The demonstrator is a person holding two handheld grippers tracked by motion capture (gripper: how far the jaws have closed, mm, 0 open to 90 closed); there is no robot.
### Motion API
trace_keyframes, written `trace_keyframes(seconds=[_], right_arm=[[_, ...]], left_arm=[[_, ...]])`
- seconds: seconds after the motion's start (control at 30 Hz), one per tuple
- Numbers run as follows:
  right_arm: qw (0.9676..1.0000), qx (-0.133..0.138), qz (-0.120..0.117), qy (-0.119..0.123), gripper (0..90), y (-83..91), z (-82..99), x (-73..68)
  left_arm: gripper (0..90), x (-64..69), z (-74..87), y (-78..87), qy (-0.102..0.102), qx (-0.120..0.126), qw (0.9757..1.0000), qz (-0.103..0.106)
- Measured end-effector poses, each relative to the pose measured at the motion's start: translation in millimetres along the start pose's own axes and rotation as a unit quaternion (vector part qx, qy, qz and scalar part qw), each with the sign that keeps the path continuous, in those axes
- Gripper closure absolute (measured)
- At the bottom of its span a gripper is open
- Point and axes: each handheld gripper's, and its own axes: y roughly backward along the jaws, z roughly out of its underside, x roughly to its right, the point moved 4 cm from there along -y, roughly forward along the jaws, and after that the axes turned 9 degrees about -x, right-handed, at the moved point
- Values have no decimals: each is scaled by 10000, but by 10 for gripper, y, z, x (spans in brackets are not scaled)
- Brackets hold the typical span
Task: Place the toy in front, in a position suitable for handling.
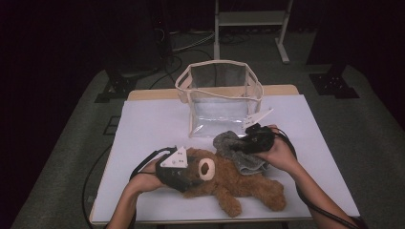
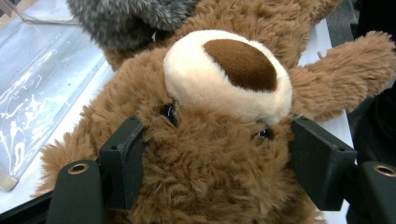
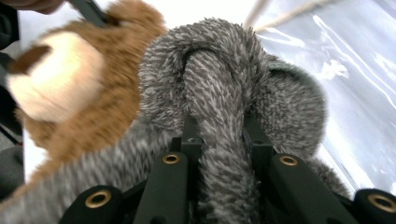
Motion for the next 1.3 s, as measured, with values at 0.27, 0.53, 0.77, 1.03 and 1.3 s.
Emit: trace_keyframes(seconds=[0.27,0.53,0.77,1.03,1.3], right_arm=[[9999,58,75,-93,746,103,51,48],[9998,47,21,197,746,24,-93,-110],[9993,194,116,-288,746,266,300,119],[9937,307,466,-970,746,649,904,377],[9916,451,458,-1122,745,788,1010,388]], left_arm=[[269,14,-18,-12,-50,-16,10000,18],[269,6,14,-4,-31,9,10000,18],[268,-12,19,0,8,10,10000,-5],[267,-24,18,-3,58,16,10000,-3],[266,-30,11,-10,78,28,10000,-8]])
